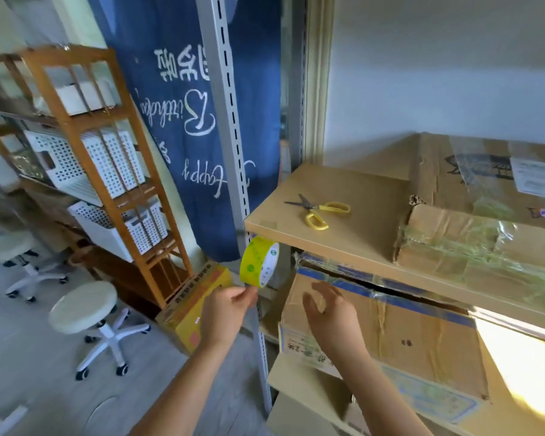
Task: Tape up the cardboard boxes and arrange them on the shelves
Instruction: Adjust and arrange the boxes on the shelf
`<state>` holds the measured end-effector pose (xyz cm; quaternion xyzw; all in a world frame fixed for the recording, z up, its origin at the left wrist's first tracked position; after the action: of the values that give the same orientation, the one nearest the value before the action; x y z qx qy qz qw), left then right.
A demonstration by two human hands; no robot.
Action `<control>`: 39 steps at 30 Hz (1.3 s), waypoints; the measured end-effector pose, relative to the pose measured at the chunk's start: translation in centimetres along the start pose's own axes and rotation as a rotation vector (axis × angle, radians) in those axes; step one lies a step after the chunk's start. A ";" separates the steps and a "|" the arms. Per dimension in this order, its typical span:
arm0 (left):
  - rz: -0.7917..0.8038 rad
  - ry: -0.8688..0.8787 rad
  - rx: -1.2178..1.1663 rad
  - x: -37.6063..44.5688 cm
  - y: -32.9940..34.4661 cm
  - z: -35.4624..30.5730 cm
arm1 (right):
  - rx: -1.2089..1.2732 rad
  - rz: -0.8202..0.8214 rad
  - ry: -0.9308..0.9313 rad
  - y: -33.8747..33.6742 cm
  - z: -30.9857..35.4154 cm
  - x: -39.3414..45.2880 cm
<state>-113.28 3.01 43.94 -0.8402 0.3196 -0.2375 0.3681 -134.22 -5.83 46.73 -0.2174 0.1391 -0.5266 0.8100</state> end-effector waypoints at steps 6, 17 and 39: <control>-0.108 -0.036 0.117 1.8 -5.0 0.4 | 0.404 0.018 0.116 2.8 6.2 2.9; 0.013 0.057 -0.130 5.2 -7.3 -6.0 | 0.845 -0.085 0.376 6.5 7.6 5.2; 0.262 0.007 -0.365 3.9 -7.6 -10.9 | 0.601 0.002 0.347 4.3 9.4 6.9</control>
<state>-114.79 -0.85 57.08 -0.8433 0.4649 -0.1287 0.2367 -123.78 -8.72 52.77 0.1237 0.1138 -0.5722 0.8027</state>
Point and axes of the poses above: each hand's wrist, its own x-axis towards the middle knuckle, its own y-axis out of the palm, z = x × y, the point moved 7 cm from there along x, towards the middle knuckle, and after that the axes turned 10 degrees about x, right-handed, at the moved point
